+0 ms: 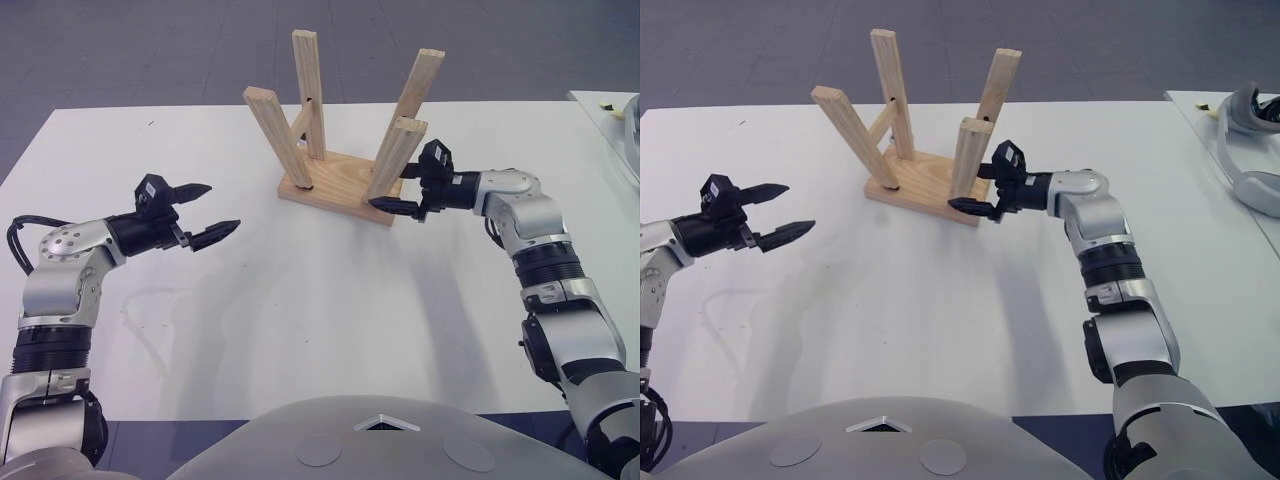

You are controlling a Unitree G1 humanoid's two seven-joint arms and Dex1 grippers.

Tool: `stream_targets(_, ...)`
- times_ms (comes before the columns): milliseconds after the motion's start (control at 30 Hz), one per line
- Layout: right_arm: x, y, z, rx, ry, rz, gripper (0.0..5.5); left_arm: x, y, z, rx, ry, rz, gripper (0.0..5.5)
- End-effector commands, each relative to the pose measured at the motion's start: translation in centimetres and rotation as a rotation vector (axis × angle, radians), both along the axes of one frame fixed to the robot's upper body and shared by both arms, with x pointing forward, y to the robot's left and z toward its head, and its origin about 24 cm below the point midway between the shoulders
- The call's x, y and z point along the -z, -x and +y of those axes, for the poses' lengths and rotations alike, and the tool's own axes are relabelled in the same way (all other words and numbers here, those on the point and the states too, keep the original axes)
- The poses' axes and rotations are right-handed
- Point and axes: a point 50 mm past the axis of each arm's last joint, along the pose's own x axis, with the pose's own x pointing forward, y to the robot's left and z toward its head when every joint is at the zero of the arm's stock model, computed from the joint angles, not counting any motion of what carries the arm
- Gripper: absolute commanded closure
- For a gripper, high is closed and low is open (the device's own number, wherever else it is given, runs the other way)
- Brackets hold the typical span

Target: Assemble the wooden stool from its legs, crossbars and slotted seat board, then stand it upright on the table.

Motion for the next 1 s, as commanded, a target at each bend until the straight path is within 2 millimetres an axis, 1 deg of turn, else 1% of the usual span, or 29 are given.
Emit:
stream_targets(33,-0.9,-0.7,0.4,0.000,0.005,-0.030,1.66,-0.4,0.2,0.0,0.004,-0.009,-0.033,0.41)
stream_targets(100,-0.9,-0.8,1.1,-0.015,-0.010,-0.031,2.03,-0.2,0.3,0.2,0.002,-0.007,-0.035,0.41)
stream_targets(200,-1.0,-1.0,2.8,-0.081,-0.020,-0.039,2.60,0.1,0.6,0.4,0.002,-0.004,-0.040,0.41)
stream_targets(267,-1.2,-1.2,3.4,-0.111,-0.016,-0.047,3.04,0.0,0.7,0.4,0.006,-0.003,-0.045,0.41)
stream_targets(367,-1.3,-1.4,3.4,-0.127,-0.003,-0.056,3.53,0.1,1.0,0.4,0.011,-0.002,-0.053,0.41)
stream_targets(500,-1.3,-1.4,3.2,-0.162,0.020,-0.065,4.04,0.1,1.6,0.5,0.013,-0.010,-0.053,0.41)
stream_targets(567,-1.4,-0.9,3.1,-0.233,-0.004,-0.052,4.14,-0.2,1.7,0.5,0.018,-0.011,-0.054,0.41)
stream_targets(667,-2.0,0.0,3.1,-0.357,-0.092,0.008,4.20,-0.4,2.1,0.0,0.052,0.014,-0.026,0.41)
stream_targets(767,-2.5,0.6,2.7,-0.447,-0.147,0.059,4.28,0.1,2.4,-1.0,0.101,0.038,0.027,0.41)
stream_targets(867,-3.0,0.9,2.9,-0.488,-0.143,0.059,4.37,0.5,2.6,-2.0,0.133,0.074,0.072,0.41)
stream_targets(1000,-3.5,1.0,3.3,-0.506,-0.158,0.051,4.40,0.0,2.1,-3.4,0.134,0.220,0.089,1.16)
